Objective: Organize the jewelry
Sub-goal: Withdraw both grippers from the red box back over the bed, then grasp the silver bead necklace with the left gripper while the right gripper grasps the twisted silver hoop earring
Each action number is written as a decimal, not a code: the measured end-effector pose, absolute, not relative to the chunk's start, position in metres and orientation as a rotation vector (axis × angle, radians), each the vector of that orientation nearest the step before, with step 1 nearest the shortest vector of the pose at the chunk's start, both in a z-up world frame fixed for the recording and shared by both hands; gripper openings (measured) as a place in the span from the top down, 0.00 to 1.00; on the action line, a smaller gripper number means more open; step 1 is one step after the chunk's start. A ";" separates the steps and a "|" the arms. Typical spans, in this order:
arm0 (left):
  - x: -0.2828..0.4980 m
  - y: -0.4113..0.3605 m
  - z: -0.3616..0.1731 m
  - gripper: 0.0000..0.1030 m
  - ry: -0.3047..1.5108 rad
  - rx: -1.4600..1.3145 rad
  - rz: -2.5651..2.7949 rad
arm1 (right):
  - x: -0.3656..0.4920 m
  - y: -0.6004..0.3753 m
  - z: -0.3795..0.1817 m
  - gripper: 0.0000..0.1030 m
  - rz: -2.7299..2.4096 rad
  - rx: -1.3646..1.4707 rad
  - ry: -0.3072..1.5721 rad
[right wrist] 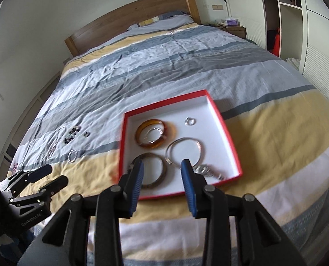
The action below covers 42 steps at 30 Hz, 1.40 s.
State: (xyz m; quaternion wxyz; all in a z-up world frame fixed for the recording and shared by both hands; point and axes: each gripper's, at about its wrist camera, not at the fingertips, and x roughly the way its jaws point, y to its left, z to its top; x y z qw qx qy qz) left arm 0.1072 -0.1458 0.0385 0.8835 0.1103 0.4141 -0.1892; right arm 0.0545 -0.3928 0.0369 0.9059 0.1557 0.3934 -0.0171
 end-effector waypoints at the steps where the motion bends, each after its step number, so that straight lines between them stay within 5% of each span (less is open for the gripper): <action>1: 0.103 -0.137 0.039 0.42 0.856 0.220 -0.378 | 0.051 -0.389 0.038 0.68 -0.032 0.320 0.810; 20: 0.024 0.040 0.033 0.38 0.768 0.011 -0.103 | -0.001 -0.304 0.066 0.68 0.054 0.191 0.784; 42: 0.053 0.090 -0.021 0.34 0.904 -0.075 -0.034 | 0.047 -0.258 0.019 0.68 0.157 0.158 0.889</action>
